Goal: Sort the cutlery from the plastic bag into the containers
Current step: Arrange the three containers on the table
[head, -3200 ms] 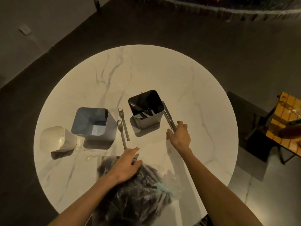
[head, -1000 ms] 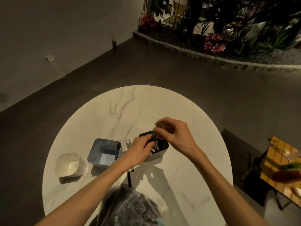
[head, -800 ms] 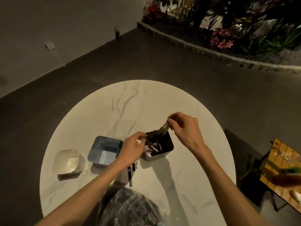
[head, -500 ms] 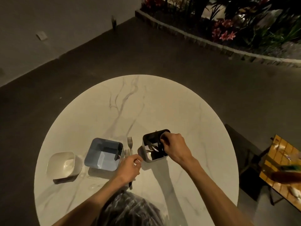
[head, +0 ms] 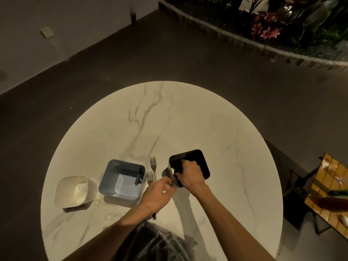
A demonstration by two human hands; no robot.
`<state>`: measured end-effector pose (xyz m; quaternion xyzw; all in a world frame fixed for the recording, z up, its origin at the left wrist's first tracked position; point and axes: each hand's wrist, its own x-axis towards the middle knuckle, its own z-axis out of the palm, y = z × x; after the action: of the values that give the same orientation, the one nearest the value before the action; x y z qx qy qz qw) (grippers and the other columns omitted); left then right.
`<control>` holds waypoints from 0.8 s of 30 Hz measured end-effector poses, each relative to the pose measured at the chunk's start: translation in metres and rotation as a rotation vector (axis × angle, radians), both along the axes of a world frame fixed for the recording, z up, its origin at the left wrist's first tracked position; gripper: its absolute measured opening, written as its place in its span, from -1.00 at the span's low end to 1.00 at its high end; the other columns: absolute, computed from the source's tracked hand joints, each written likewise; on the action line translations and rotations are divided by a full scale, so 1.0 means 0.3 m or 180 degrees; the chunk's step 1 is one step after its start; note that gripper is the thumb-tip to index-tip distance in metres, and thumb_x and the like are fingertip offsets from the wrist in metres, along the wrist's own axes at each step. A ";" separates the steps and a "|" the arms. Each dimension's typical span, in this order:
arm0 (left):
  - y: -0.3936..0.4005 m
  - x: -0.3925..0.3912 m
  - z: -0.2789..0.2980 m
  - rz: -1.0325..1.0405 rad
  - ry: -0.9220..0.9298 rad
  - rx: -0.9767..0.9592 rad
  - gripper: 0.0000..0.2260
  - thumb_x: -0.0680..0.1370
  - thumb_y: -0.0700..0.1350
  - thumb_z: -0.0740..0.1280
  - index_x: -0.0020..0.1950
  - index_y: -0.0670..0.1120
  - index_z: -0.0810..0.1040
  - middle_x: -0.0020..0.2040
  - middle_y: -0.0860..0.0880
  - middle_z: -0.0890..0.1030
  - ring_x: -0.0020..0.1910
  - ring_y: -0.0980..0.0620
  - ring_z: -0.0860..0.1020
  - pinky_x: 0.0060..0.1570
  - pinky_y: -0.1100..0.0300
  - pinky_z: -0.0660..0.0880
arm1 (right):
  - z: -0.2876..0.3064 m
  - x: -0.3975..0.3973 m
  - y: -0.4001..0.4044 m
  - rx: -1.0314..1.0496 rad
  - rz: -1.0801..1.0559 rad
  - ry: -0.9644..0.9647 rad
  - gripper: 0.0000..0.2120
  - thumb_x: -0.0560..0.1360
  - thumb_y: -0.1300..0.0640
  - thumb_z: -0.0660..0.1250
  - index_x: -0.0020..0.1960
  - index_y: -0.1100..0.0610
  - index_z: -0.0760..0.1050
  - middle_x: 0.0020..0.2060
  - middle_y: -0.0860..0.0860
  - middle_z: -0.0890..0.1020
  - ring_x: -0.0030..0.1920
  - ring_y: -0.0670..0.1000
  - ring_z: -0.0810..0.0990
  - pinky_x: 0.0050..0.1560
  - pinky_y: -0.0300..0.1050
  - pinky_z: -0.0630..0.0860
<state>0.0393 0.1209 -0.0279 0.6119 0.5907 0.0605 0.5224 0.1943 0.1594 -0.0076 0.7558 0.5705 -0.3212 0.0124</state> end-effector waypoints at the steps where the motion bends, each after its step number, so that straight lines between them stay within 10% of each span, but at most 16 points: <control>1: 0.002 -0.001 0.001 -0.0018 -0.0022 -0.0017 -0.84 0.58 0.11 0.26 0.14 0.17 0.50 -0.03 0.15 0.60 -0.12 0.04 0.66 0.00 0.00 0.61 | -0.001 -0.004 0.001 0.0019 0.0043 -0.0038 -0.67 0.58 0.08 0.37 0.30 0.18 0.54 0.11 0.18 0.65 0.10 0.19 0.64 0.04 -0.01 0.57; 19: -0.141 -0.083 -0.101 -0.0041 0.0565 -0.0495 -0.88 0.60 -0.06 0.22 0.10 0.05 0.51 0.02 -0.01 0.65 0.01 -0.01 0.61 0.10 0.06 0.55 | 0.015 0.040 -0.006 0.0267 -0.0249 0.0845 -0.61 0.58 0.13 0.38 0.40 0.13 0.52 0.16 0.09 0.69 0.09 0.08 0.68 0.08 -0.06 0.63; 24: -0.159 -0.093 -0.142 0.0196 0.0981 -0.0468 -0.92 0.62 -0.11 0.28 -0.01 -0.06 0.56 -0.07 0.02 0.65 -0.06 0.06 0.60 0.04 0.13 0.55 | 0.024 0.045 -0.030 0.0530 0.0049 0.0477 -0.77 0.63 0.19 0.22 0.15 0.17 0.62 -0.07 0.12 0.71 -0.10 0.12 0.66 -0.03 0.06 0.63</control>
<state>0.0115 0.0731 -0.0705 0.5557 0.6852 -0.0613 0.4669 0.2079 0.1504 -0.0004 0.7236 0.6004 -0.3282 -0.0907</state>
